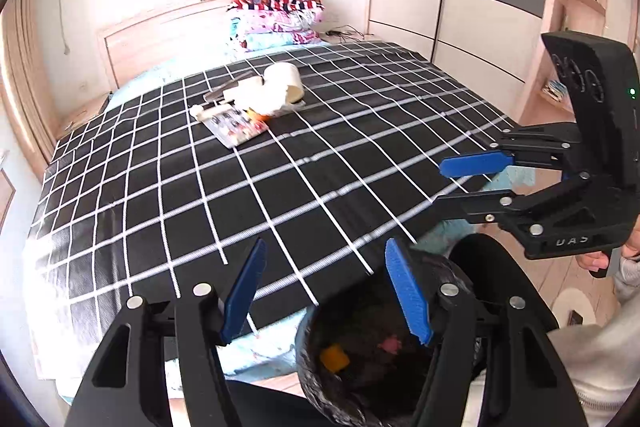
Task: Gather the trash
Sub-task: 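Move both open tools back over the items on the bed, then grasp the pill blister pack with the left tool while the right tool grasps the white tissue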
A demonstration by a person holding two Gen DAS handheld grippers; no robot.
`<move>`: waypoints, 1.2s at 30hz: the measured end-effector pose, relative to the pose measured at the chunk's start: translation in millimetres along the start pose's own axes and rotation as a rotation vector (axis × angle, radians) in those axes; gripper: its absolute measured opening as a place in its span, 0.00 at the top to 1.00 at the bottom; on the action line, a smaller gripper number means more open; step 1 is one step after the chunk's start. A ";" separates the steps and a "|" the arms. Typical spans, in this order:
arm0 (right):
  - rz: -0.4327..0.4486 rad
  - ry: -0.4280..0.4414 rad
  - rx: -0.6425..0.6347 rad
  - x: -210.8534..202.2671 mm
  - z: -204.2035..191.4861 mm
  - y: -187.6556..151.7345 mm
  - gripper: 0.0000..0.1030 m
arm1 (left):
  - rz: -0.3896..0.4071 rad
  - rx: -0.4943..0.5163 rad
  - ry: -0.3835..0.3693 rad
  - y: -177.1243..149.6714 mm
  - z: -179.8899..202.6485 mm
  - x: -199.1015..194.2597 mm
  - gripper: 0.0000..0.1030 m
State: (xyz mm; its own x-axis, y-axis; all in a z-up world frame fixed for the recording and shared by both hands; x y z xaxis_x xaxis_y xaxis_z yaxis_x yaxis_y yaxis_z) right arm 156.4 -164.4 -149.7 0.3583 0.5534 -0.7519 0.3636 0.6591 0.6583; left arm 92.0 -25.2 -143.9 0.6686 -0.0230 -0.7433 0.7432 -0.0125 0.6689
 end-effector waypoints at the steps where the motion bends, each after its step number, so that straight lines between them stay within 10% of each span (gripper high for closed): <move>1: 0.007 -0.003 -0.002 0.6 2.5 5.7 0.58 | 0.003 -0.003 0.009 4.4 -4.4 1.2 0.42; 36: 0.007 0.144 0.226 115.2 98.7 144.0 0.58 | -0.067 -0.116 0.103 109.3 -97.4 144.4 0.42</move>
State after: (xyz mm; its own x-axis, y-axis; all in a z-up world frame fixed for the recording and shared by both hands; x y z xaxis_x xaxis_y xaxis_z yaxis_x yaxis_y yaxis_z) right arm 334.9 -56.0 -138.1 0.2415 0.6351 -0.7337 0.5500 0.5334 0.6427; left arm 272.2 67.5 -178.9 0.6117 0.0763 -0.7874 0.7803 0.1055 0.6164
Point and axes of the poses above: each gripper's, at about its wrist camera, not at the fingertips, and x roughly the way its jaws point, z to its right, y to its top, the point moved 5 cm from there along x, roughly the way its jaws point, and after that the axes turned 3 degrees about -z, right-handed, at the moved point
